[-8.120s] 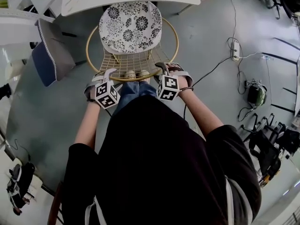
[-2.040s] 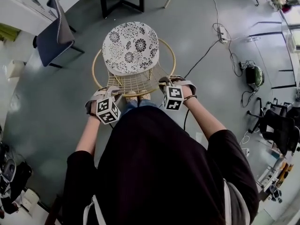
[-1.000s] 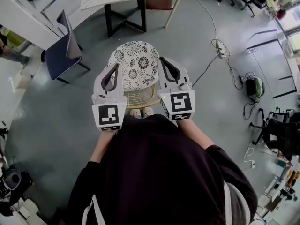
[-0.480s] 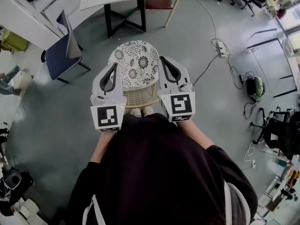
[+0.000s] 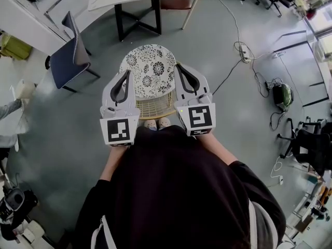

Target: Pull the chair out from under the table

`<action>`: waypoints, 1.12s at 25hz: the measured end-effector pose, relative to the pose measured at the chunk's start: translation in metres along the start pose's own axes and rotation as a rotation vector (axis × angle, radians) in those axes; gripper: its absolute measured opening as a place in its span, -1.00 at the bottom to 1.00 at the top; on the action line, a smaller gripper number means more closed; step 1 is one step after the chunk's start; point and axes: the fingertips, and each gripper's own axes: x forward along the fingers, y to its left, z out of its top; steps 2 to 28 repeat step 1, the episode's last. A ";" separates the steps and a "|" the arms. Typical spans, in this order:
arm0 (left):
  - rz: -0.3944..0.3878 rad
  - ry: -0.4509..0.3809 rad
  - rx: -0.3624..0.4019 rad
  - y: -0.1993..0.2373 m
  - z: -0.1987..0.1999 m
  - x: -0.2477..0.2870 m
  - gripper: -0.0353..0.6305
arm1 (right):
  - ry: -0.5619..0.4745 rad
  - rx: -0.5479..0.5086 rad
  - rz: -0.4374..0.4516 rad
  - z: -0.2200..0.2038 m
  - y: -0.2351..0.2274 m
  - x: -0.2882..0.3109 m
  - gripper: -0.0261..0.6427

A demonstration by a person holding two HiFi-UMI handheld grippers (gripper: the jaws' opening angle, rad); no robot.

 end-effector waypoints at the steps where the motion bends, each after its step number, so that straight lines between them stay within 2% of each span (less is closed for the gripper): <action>1: -0.001 -0.002 0.000 0.000 0.000 0.000 -0.87 | 0.000 0.000 0.001 0.000 0.000 0.000 -0.86; 28: -0.001 -0.002 0.000 0.000 0.000 0.000 -0.87 | 0.000 0.000 0.001 0.000 0.000 0.000 -0.86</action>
